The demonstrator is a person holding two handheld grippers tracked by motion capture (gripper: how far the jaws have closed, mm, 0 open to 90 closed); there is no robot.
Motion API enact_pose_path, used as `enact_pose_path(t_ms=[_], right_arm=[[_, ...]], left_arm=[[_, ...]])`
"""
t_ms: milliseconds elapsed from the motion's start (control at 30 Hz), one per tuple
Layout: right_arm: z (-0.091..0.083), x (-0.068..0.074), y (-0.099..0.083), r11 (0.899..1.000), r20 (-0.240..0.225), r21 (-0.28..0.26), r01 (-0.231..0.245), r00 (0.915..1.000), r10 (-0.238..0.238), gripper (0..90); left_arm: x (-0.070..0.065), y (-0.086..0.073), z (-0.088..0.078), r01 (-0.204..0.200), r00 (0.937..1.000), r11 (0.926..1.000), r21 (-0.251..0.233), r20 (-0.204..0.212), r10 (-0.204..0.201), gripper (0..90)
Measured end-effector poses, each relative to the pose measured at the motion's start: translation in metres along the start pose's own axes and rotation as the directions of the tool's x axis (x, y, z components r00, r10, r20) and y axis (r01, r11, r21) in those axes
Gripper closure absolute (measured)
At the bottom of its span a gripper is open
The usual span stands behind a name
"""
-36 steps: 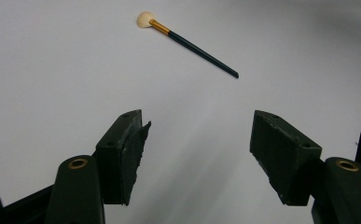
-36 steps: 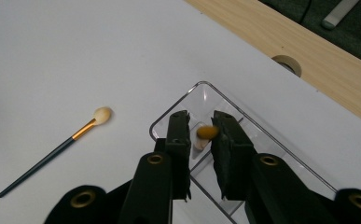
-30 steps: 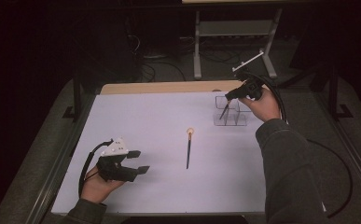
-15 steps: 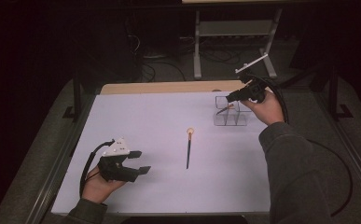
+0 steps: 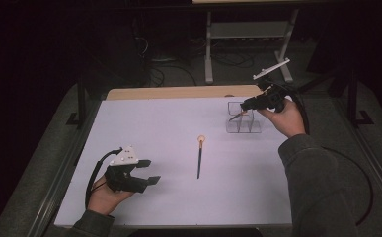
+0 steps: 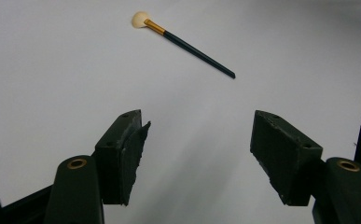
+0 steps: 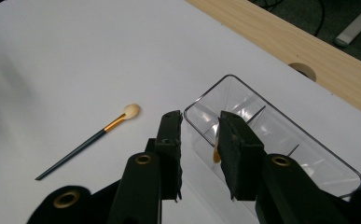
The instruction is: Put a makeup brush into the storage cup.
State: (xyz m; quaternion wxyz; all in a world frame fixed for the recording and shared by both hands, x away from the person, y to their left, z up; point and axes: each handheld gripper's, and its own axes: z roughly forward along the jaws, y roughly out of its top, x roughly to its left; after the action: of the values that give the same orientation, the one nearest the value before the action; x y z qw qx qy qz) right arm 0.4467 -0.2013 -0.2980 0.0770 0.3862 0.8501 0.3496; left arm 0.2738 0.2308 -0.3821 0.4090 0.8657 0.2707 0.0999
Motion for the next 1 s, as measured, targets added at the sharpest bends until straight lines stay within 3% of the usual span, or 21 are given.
enact_pose_path(t_ms=[500,1000], right_arm=[[-0.008,0.009,-0.011,1.000,-0.027,-0.029,0.012,0.9996,-0.012,64.6],[-0.014,0.018,-0.014,0.998,-0.047,-0.049,0.027,0.9985,-0.029,61.2]], left_arm=[[0.001,0.001,0.001,-0.012,0.9999,0.9999,0.009,-0.001,0.012,33.7],[0.001,0.001,0.000,0.003,1.0000,1.0000,0.001,-0.008,-0.003,33.2]])
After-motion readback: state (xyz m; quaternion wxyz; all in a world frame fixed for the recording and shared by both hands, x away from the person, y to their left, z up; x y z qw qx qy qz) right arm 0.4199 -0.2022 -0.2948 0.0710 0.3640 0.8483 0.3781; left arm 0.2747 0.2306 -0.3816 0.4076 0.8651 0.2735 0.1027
